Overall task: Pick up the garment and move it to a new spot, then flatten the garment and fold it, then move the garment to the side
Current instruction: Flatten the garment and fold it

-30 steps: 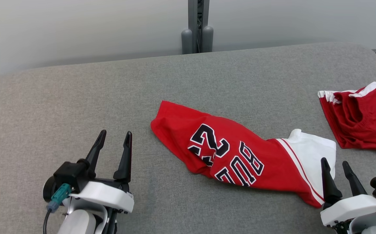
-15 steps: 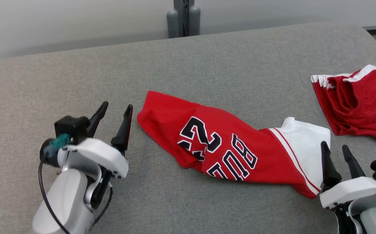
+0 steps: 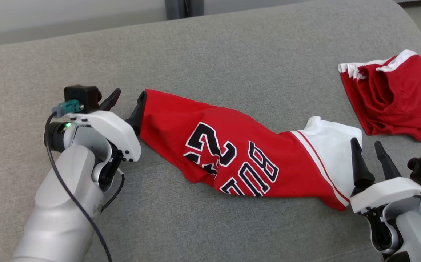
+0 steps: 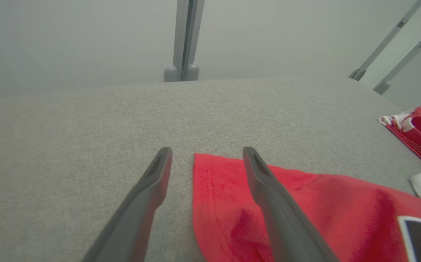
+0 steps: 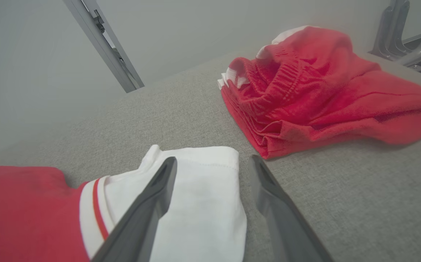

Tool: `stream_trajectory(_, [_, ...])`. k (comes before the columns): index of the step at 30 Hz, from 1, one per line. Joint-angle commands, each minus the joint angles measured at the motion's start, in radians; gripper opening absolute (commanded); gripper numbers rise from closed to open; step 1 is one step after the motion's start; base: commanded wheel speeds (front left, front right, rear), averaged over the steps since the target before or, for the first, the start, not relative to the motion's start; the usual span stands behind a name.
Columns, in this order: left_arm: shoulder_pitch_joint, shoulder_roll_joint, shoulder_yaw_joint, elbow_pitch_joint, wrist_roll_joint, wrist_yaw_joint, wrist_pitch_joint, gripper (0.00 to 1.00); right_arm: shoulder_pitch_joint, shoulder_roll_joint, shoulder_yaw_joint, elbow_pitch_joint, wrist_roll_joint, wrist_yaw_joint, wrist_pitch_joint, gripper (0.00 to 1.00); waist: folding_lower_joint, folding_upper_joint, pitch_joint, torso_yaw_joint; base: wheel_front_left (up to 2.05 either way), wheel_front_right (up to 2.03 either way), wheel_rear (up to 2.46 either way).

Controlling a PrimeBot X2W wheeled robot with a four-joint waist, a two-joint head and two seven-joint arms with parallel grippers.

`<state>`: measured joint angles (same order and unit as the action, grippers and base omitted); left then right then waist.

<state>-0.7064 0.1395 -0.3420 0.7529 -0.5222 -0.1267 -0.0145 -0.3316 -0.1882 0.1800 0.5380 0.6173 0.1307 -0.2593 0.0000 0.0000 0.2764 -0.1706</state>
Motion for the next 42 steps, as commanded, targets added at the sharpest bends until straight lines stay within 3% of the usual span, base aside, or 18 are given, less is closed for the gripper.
stream_trajectory(1, [-0.041,-0.001,-0.024,0.027,-0.014,-0.005,0.016,1.0,-0.023,0.002,0.011,0.011,0.009,0.0,-0.001,1.0,0.0,0.0,0.023,-0.016,0.0,0.0,0.0])
stream_trajectory(15, [-0.19,0.075,-0.218,0.141,-0.182,-0.004,0.122,1.0,-0.113,0.011,0.067,0.066,0.054,0.0,0.047,1.0,0.0,0.0,0.081,-0.05,0.0,0.0,0.0])
stream_trajectory(36, [-0.304,0.051,-0.371,0.275,-0.304,-0.004,0.161,1.0,-0.172,-0.008,0.117,0.114,0.146,0.0,0.04,1.0,0.0,0.0,0.131,-0.045,0.0,0.0,0.0])
stream_trajectory(37, [-0.308,0.052,-0.375,0.278,-0.309,-0.004,0.159,1.0,-0.175,-0.008,0.125,0.115,0.151,0.0,0.041,0.92,0.0,0.0,0.133,-0.046,0.0,0.0,0.0])
stream_trajectory(38, [-0.308,0.051,-0.381,0.279,-0.314,-0.004,0.156,1.0,-0.175,-0.008,0.133,0.117,0.154,0.0,0.041,0.61,0.0,0.0,0.133,-0.047,0.0,0.0,0.0])
stream_trajectory(39, [-0.31,0.05,-0.386,0.28,-0.321,-0.004,0.156,0.93,-0.176,-0.009,0.138,0.121,0.159,0.0,0.039,0.36,0.0,0.0,0.133,-0.047,0.0,0.0,0.0])
stream_trajectory(40, [-0.312,0.05,-0.395,0.28,-0.326,-0.004,0.162,0.65,-0.179,-0.01,0.142,0.124,0.161,0.0,0.038,0.15,0.0,0.0,0.133,-0.047,0.0,0.0,0.0])
stream_trajectory(41, [-0.313,0.049,-0.404,0.278,-0.331,-0.004,0.165,0.34,-0.182,-0.012,0.146,0.126,0.167,0.0,0.036,0.0,0.0,0.0,0.133,-0.046,0.0,0.0,0.0])
stream_trajectory(42, [-0.315,0.051,-0.411,0.273,-0.337,-0.004,0.161,0.0,-0.184,-0.013,0.151,0.129,0.17,0.0,0.034,0.0,0.0,0.0,0.132,-0.046,0.0,0.0,0.0])
